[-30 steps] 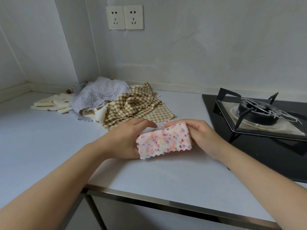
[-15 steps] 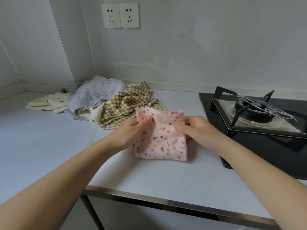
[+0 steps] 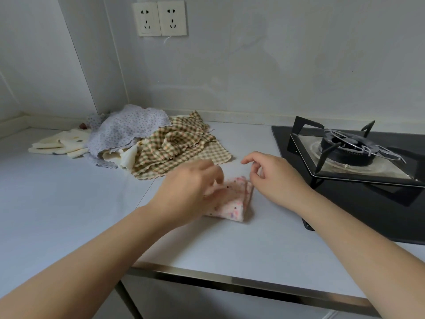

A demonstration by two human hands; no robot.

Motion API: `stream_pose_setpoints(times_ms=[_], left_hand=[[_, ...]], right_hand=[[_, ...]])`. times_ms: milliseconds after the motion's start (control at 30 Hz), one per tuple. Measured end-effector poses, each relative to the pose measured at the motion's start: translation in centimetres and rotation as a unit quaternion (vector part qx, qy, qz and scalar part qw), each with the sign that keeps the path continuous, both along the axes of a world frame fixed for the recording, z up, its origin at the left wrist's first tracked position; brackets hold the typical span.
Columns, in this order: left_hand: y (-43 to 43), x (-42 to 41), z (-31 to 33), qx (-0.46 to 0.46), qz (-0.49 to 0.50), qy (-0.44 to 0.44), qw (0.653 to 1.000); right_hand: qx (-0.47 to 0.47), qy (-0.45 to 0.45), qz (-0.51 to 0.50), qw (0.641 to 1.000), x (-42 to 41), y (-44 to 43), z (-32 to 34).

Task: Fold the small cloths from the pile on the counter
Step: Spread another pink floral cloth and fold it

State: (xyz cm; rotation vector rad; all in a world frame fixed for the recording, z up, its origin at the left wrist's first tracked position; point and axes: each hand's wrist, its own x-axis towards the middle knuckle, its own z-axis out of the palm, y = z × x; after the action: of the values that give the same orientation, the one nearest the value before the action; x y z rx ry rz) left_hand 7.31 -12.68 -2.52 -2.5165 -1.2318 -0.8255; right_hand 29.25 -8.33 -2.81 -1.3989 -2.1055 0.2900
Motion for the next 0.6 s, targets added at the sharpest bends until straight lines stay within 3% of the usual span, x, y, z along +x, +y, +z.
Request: stream_pose_setpoints(times_ms=[100,200,333,467,600], left_hand=[[-0.2,0.4,-0.5,-0.098,-0.106,0.094,0.985],[0.4,-0.7,-0.7,-0.131,-0.091,0.091,0.983],[0.1,-0.9,-0.2,-0.102,-0.042,0.048,0.993],[0.1,0.8,-1.0,-0.065,0.010,0.118,0.991],[0.4,-0.2,-1.2,-0.058,0.034,0.077,0.995]], right_hand=[[-0.005,-0.047,0.090,0.995,0.4,0.3,-0.1],[-0.037,-0.100,0.128,0.986,0.6,0.6,-0.5],[-0.067,-0.113,0.143,0.981,0.8,0.6,-0.4],[-0.100,-0.100,0.165,0.976,0.9,0.0,0.2],[-0.093,-0.089,0.173,0.976,0.7,-0.3,0.0]])
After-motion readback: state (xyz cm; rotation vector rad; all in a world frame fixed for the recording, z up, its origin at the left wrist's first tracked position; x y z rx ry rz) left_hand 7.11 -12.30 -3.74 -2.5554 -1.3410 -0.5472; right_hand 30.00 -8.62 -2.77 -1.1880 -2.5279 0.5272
